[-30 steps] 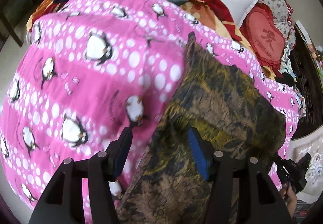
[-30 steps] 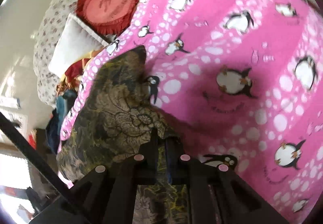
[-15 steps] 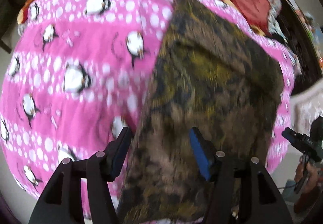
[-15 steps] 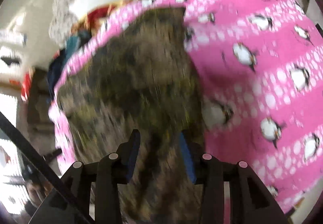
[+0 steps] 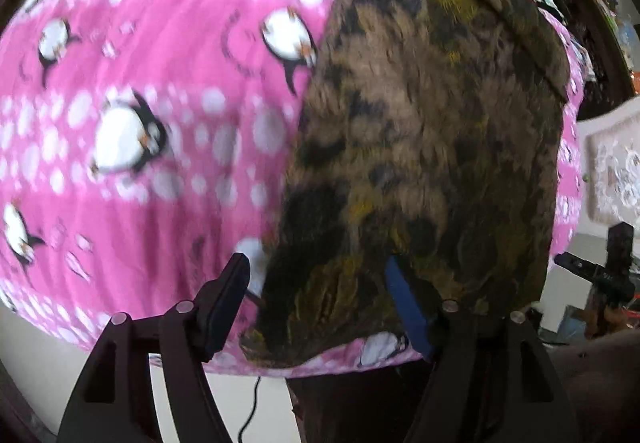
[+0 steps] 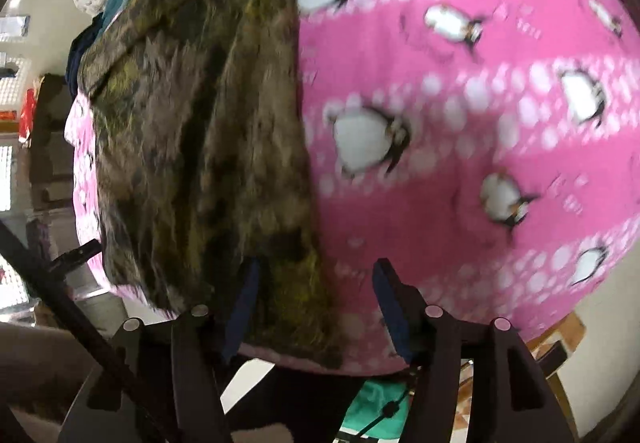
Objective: Fold small clothes
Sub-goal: 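Lift the hem with the right gripper and fold it toward the collar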
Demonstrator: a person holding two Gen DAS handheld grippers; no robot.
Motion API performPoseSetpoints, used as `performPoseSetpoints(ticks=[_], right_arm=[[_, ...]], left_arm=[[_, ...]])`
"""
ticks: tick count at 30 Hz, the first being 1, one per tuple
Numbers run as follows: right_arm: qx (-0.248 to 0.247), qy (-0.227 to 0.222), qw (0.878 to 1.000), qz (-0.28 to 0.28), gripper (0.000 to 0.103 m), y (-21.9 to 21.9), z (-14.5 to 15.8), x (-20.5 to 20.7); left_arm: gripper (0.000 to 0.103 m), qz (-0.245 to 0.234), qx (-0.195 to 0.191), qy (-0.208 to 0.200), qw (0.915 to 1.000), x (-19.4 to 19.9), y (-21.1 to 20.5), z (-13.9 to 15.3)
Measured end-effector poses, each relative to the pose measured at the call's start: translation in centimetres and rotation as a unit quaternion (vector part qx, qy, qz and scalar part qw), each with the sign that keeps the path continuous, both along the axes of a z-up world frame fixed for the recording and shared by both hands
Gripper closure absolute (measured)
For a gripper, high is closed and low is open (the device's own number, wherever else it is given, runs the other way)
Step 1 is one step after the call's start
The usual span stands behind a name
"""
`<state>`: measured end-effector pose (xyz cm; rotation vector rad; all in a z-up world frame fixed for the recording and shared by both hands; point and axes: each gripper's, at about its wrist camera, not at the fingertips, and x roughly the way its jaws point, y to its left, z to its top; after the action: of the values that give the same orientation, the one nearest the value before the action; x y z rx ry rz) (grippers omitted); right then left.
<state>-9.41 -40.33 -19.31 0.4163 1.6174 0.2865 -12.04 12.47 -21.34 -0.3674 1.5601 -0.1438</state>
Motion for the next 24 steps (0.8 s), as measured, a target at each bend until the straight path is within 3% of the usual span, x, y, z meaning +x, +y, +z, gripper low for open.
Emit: performPoseSetpoints(ticks=[5,8,10,11,12,13,14,15,19,24], right_arm=[[0.031,0.031,0.999,0.024,0.04,2.0,-2.7,-2.1],[0.048,0.03,0.998,0.014,0.042,2.3,-3.0,-3.0],[0.044,0.042,0.998,0.016,0.064,2.2,-3.2,-2.9],[0.044,0.046,0.998,0.017,0.086,2.0,-3.2,-2.8],[0.06,0.056,0.997,0.011,0.098,1.8,-3.3,-2.8],[0.077,0.062,0.995,0.003,0.098,1.4,-3.1,-2.7],[0.084,0.061,0.995,0.005,0.098,1.2,-2.7,-2.5],[0.097,0.06,0.993,0.008,0.098,1.2,-2.2,-2.2],[0.173,0.035,0.984,-0.02,0.098,0.8,1.0,0.0],[0.229,-0.039,0.97,-0.072,0.098,-0.8,5.5,5.2]], left_arm=[[0.029,-0.045,0.008,-0.01,0.9989,-1.4,-1.8,-0.9],[0.027,-0.027,0.0,-0.011,0.9996,-1.2,-1.6,-1.3],[0.028,-0.014,-0.004,-0.01,0.9998,-1.1,-1.4,-1.5],[0.031,-0.014,-0.005,-0.007,0.9999,-1.1,-1.4,-1.5],[0.047,-0.016,-0.002,-0.005,0.9999,-1.0,-1.4,-1.5],[0.073,-0.022,0.012,0.001,0.9997,-0.9,-1.3,-1.4],[0.084,-0.02,0.011,0.007,0.9997,-0.9,-0.9,-1.2],[0.098,-0.01,-0.012,0.015,0.9998,-0.8,-0.7,-1.2],[0.098,-0.008,-0.051,0.008,0.9986,0.2,-0.2,1.3],[0.098,0.005,-0.101,-0.067,0.9926,5.2,1.2,7.9]])
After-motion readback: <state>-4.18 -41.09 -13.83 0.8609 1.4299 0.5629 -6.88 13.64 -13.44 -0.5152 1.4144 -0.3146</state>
